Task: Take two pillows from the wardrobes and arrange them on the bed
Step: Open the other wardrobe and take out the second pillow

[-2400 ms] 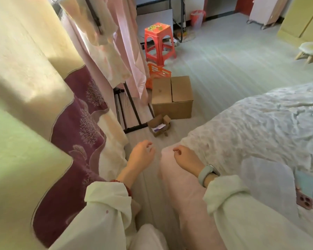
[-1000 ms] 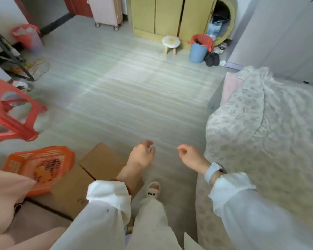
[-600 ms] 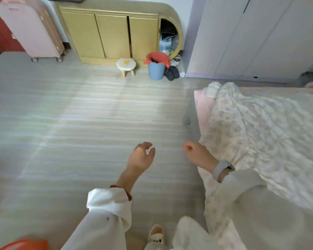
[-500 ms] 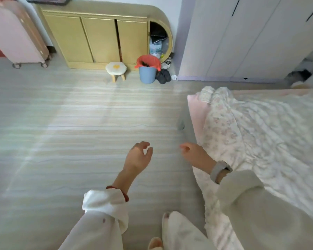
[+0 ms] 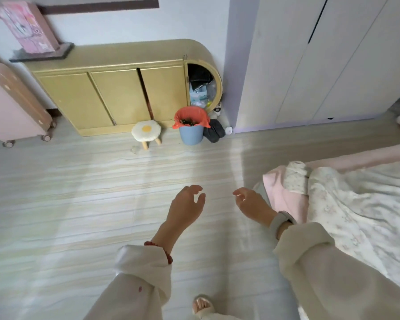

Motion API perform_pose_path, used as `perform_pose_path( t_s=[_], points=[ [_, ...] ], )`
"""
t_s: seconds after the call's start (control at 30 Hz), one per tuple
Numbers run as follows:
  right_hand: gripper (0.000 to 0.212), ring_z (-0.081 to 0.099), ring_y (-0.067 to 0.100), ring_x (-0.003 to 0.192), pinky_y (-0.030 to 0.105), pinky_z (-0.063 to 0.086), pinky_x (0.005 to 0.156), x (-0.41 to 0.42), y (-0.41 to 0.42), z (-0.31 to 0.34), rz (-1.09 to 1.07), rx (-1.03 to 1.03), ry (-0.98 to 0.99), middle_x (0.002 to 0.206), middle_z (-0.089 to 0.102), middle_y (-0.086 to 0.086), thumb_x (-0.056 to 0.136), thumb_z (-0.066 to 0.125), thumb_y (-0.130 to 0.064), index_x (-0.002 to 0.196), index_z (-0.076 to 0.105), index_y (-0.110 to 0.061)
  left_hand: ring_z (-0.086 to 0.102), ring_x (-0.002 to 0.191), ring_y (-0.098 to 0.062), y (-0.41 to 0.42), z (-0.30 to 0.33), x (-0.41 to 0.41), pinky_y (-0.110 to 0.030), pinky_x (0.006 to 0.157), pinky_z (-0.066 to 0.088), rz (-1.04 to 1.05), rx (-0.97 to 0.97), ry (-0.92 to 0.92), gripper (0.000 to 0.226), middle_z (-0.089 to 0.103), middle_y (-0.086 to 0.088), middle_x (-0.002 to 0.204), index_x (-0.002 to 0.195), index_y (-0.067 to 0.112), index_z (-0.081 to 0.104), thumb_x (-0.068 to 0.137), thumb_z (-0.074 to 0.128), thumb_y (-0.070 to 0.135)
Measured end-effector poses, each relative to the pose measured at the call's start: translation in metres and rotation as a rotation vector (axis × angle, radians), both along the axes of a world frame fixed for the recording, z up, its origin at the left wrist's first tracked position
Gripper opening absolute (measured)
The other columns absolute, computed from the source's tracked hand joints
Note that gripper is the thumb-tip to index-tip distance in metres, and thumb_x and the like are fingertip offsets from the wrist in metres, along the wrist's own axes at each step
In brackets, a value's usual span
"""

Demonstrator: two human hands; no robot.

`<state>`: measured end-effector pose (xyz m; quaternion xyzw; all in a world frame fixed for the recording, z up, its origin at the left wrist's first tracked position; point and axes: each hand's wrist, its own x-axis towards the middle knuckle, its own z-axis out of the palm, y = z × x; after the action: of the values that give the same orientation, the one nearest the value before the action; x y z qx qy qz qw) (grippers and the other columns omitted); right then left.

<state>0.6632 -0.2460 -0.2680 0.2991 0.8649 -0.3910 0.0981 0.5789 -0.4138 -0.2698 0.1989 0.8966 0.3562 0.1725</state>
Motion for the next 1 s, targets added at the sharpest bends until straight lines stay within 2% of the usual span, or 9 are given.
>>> perform_pose_path(
  t_s=[0.1, 0.2, 0.3, 0.5, 0.63, 0.73, 0.8, 0.9, 1.0],
  points=[
    [0.028, 0.057, 0.028, 0.106, 0.032, 0.043, 0.091, -0.065, 0.025, 0.006, -0.019, 0.008, 0.048, 0.119, 0.062, 0.013, 0.09, 0.041, -0.014, 0.113, 0.057, -0.013, 0.057, 0.104, -0.02, 0.021, 0.007, -0.068, -0.034, 0.09, 0.044, -0.011, -0.009, 0.029, 0.026, 0.06, -0.005, 0.114, 0.114, 0.016, 0.056, 0.09, 0.051, 0.025],
    [0.028, 0.057, 0.028, 0.105, 0.028, 0.041, 0.086, -0.119, 0.054, 0.007, -0.06, 0.014, 0.075, 0.117, 0.063, 0.012, 0.09, 0.042, -0.015, 0.112, 0.058, -0.014, 0.057, 0.104, -0.02, 0.051, 0.008, -0.129, -0.033, 0.09, 0.043, -0.038, -0.017, 0.042, 0.025, 0.06, -0.005, 0.114, 0.113, 0.016, 0.056, 0.09, 0.051, 0.024],
    [0.028, 0.057, 0.028, 0.106, 0.029, 0.041, 0.089, -0.174, 0.09, 0.002, -0.097, 0.02, 0.072, 0.117, 0.064, 0.012, 0.089, 0.043, -0.017, 0.113, 0.058, -0.016, 0.056, 0.105, -0.02, 0.092, 0.007, -0.192, -0.034, 0.092, 0.043, -0.096, -0.032, 0.062, 0.026, 0.06, -0.004, 0.115, 0.114, 0.017, 0.055, 0.09, 0.05, 0.026],
    [0.028, 0.054, 0.029, 0.112, 0.032, 0.039, 0.095, -0.285, 0.191, 0.006, -0.234, 0.03, 0.09, 0.12, 0.063, 0.012, 0.091, 0.043, -0.014, 0.115, 0.057, -0.013, 0.055, 0.106, -0.02, 0.195, 0.012, -0.332, -0.031, 0.09, 0.041, -0.17, 0.005, 0.08, 0.026, 0.059, -0.004, 0.12, 0.116, 0.016, 0.055, 0.091, 0.049, 0.023],
    [0.027, 0.056, 0.029, 0.11, 0.032, 0.04, 0.093, -0.321, 0.272, 0.016, -0.367, 0.016, 0.119, 0.117, 0.063, 0.015, 0.09, 0.044, -0.011, 0.114, 0.058, -0.01, 0.056, 0.103, -0.023, 0.291, 0.024, -0.402, -0.032, 0.088, 0.042, -0.27, 0.016, 0.104, 0.026, 0.062, -0.009, 0.115, 0.113, 0.011, 0.057, 0.09, 0.05, 0.017],
    [0.027, 0.055, 0.03, 0.111, 0.034, 0.039, 0.096, -0.326, 0.343, 0.017, -0.528, 0.008, 0.133, 0.12, 0.061, 0.015, 0.091, 0.044, -0.01, 0.115, 0.056, -0.009, 0.06, 0.095, -0.031, 0.396, 0.026, -0.423, -0.037, 0.081, 0.046, -0.454, -0.007, 0.09, 0.023, 0.064, -0.014, 0.103, 0.107, 0.007, 0.058, 0.09, 0.047, 0.017],
    [0.027, 0.055, 0.032, 0.112, 0.033, 0.038, 0.097, -0.319, 0.394, 0.012, -0.638, 0.001, 0.137, 0.121, 0.06, 0.018, 0.091, 0.045, -0.008, 0.116, 0.056, -0.006, 0.059, 0.1, -0.027, 0.47, 0.022, -0.42, -0.036, 0.087, 0.045, -0.561, 0.021, 0.061, 0.024, 0.063, -0.009, 0.109, 0.11, 0.011, 0.057, 0.09, 0.046, 0.02],
    [0.027, 0.056, 0.031, 0.109, 0.023, 0.036, 0.086, -0.308, 0.473, 0.003, -0.768, 0.009, 0.14, 0.116, 0.062, 0.02, 0.091, 0.044, -0.005, 0.115, 0.056, -0.002, 0.057, 0.102, -0.019, 0.576, 0.013, -0.406, -0.028, 0.088, 0.041, -0.679, 0.076, 0.078, 0.024, 0.061, -0.003, 0.115, 0.111, 0.016, 0.058, 0.09, 0.049, 0.022],
    [0.025, 0.057, 0.032, 0.106, 0.024, 0.036, 0.079, -0.3, 0.565, 0.0, -0.864, 0.006, 0.16, 0.112, 0.064, 0.02, 0.091, 0.044, -0.007, 0.112, 0.057, -0.002, 0.057, 0.101, -0.017, 0.685, 0.011, -0.395, -0.023, 0.084, 0.038, -0.771, 0.086, 0.069, 0.023, 0.061, -0.001, 0.114, 0.109, 0.019, 0.059, 0.089, 0.049, 0.024]
  ],
)
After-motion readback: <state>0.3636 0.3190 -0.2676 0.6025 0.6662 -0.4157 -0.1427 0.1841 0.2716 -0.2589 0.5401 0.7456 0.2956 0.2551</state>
